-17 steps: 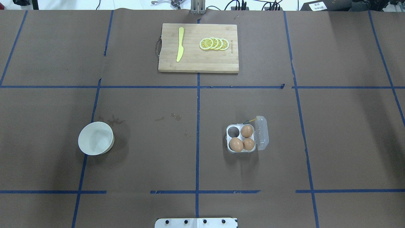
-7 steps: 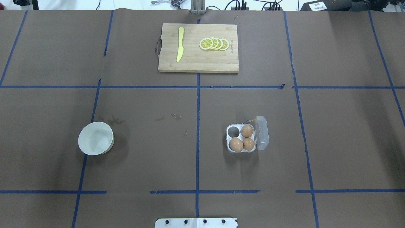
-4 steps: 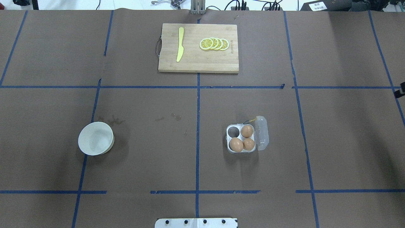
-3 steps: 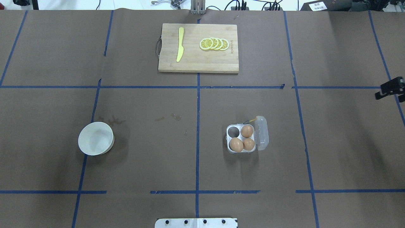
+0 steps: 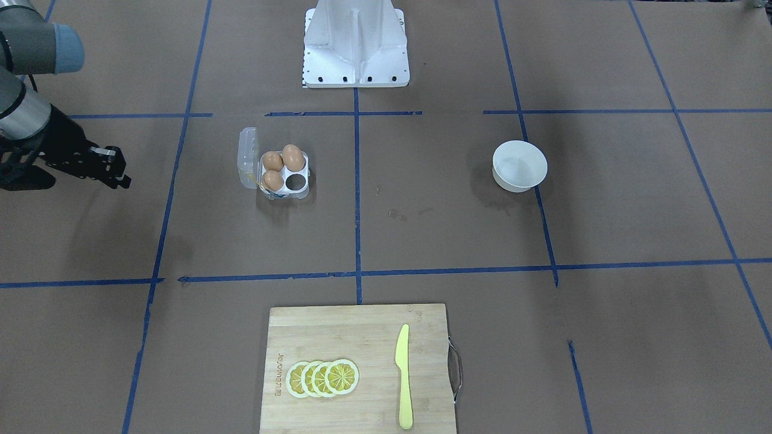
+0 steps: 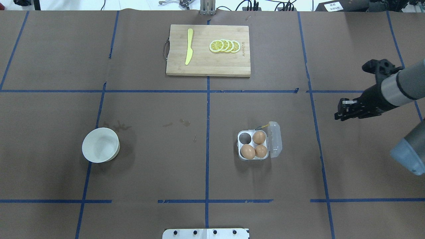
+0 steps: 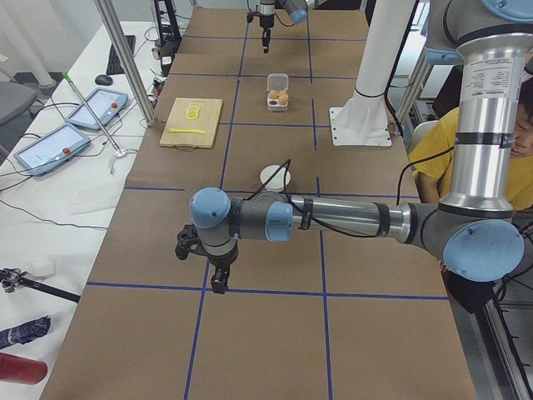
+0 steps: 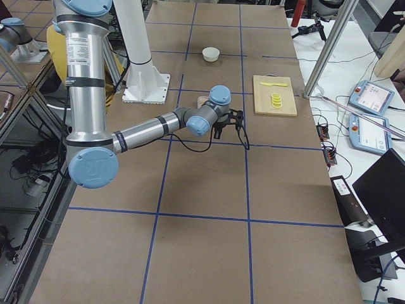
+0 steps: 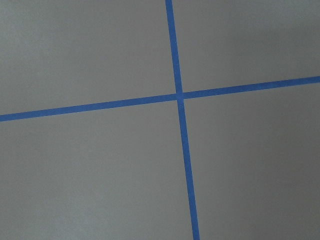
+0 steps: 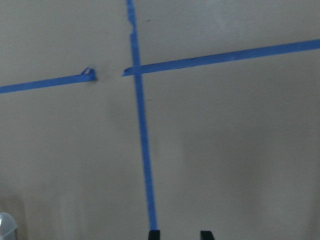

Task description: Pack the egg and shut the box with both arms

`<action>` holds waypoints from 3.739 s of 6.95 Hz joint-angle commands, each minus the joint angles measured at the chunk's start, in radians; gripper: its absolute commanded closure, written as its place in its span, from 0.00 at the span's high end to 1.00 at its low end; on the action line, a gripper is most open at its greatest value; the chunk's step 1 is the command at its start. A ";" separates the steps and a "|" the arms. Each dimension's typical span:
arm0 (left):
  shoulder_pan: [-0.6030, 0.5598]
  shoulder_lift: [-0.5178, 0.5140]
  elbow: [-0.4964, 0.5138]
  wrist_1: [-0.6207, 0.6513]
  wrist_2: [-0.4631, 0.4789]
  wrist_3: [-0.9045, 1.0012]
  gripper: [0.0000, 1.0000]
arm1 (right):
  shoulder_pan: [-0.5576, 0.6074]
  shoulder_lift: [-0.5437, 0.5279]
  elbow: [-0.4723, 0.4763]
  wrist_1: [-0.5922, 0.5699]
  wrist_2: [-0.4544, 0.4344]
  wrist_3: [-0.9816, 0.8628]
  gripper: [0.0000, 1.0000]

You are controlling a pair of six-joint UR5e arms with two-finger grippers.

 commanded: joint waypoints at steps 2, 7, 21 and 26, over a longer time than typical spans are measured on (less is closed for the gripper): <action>0.000 -0.004 -0.001 0.000 -0.002 0.000 1.00 | -0.208 0.176 -0.003 -0.002 -0.118 0.223 0.00; 0.003 -0.007 -0.036 0.000 0.001 0.002 1.00 | -0.127 0.279 0.058 -0.061 -0.007 0.391 0.00; 0.015 -0.032 -0.053 -0.001 0.010 -0.004 1.00 | 0.609 -0.076 -0.218 -0.432 0.098 -1.084 1.00; 0.017 -0.039 -0.044 -0.014 0.049 0.003 1.00 | 0.632 -0.071 -0.215 -0.432 0.101 -1.085 1.00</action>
